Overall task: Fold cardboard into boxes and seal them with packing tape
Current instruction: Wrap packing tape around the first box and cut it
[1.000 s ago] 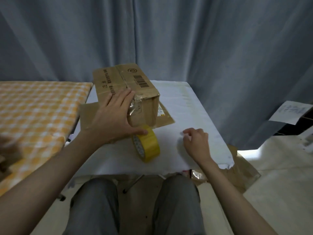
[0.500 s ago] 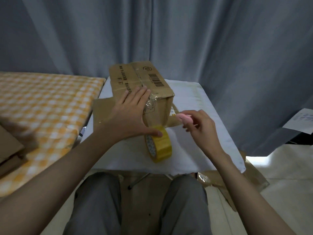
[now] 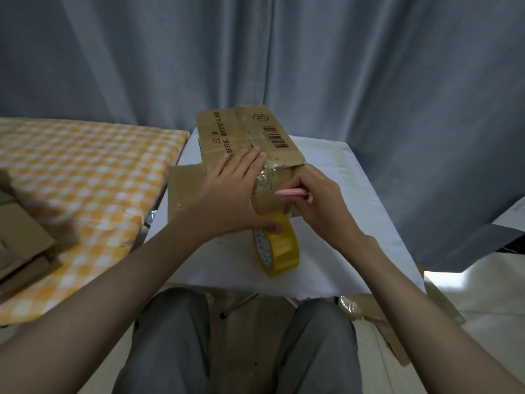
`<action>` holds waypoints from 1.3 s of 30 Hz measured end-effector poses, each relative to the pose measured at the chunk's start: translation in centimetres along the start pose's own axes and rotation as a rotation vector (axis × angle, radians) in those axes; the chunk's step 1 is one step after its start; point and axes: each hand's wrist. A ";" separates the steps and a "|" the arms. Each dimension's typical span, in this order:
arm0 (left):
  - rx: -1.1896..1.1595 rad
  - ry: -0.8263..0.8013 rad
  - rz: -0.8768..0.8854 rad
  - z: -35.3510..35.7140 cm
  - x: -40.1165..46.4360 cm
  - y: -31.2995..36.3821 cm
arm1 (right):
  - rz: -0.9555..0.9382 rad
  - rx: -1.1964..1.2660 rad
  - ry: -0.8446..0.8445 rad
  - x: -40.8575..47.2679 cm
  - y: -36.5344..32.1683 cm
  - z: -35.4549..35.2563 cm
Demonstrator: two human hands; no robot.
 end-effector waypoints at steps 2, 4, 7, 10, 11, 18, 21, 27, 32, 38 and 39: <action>0.004 0.003 0.001 0.0 0.0 0.0 | -0.005 0.001 0.000 0.2 0.0 0.1; 0.005 0.003 0.002 0.0 0.0 0.0 | -0.015 0.006 -0.007 0.4 0.0 0.2; 0.003 -0.007 0.003 0.0 0.0 0.0 | -0.047 -0.008 -0.036 0.6 -0.1 0.5; -0.004 -0.010 -0.004 0.0 0.0 0.0 | -0.071 -0.035 -0.060 0.9 -0.1 0.7; -0.003 -0.011 -0.003 0.0 0.1 0.0 | -0.080 -0.042 -0.064 0.9 -0.1 0.7; -0.002 -0.027 0.002 0.0 0.1 -0.1 | -0.048 -0.137 -0.077 0.8 1.1 0.7; -0.001 -0.033 0.000 0.1 0.2 -0.1 | 0.084 -0.175 -0.037 -0.7 2.8 0.5; -0.013 -0.019 0.002 0.2 0.2 -0.2 | 0.516 -0.135 -0.232 -4.7 5.7 2.1; -0.007 -0.019 -0.001 0.2 0.2 -0.1 | 0.616 -0.210 -0.213 -4.1 4.7 2.8; -0.033 -0.013 0.010 0.4 0.2 -0.3 | 0.828 0.626 -0.286 -0.9 -0.5 2.1; -0.038 -0.010 0.013 0.3 0.2 -0.3 | 0.842 0.648 -0.323 -0.7 -0.9 2.2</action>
Point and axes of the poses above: each hand's wrist, its own x-axis towards the middle knuckle, its own z-axis out of the palm, y = z × x, and after that the axes turned 9 degrees about -x, right-handed
